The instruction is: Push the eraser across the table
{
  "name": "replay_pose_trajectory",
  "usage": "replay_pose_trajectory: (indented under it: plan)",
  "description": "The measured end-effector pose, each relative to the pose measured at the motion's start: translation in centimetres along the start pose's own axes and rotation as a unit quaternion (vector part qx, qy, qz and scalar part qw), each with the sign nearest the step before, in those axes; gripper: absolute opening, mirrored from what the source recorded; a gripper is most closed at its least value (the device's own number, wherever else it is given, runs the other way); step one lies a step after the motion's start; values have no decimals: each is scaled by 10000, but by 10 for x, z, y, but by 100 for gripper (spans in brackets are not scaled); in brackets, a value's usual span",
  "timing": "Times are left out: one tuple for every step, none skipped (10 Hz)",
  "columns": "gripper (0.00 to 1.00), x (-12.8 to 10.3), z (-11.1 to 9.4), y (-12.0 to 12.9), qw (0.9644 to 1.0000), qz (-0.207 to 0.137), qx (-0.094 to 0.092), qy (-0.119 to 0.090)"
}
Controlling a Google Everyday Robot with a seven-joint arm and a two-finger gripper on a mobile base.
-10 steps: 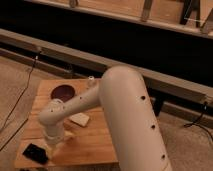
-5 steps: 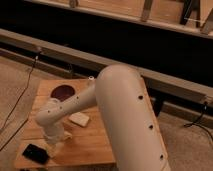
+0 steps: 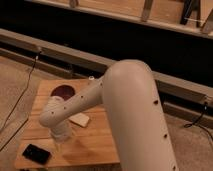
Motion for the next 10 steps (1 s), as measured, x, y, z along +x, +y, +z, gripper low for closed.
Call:
replay_pose_trajectory:
  plan:
    - [65,7,-2,-4,9999,34,121,13]
    - [65,17,-6,-9,9995,101,296,26]
    - [65,25,-13,-19,9985,167,526,-17]
    - [65,35,-23,-33,9966,286,774,-58]
    - [65,45,-33,-51,9937,432,1030,-102]
    - [65,53,-45,-70,9900,578,1274,-187]
    - [65,58,-55,-83,9871,674,1427,-270]
    - [61,60,-63,-90,9855,716,1498,-351]
    - [55,61,-65,-91,9855,710,1491,-376]
    - [40,62,-60,-82,9879,546,1408,-342]
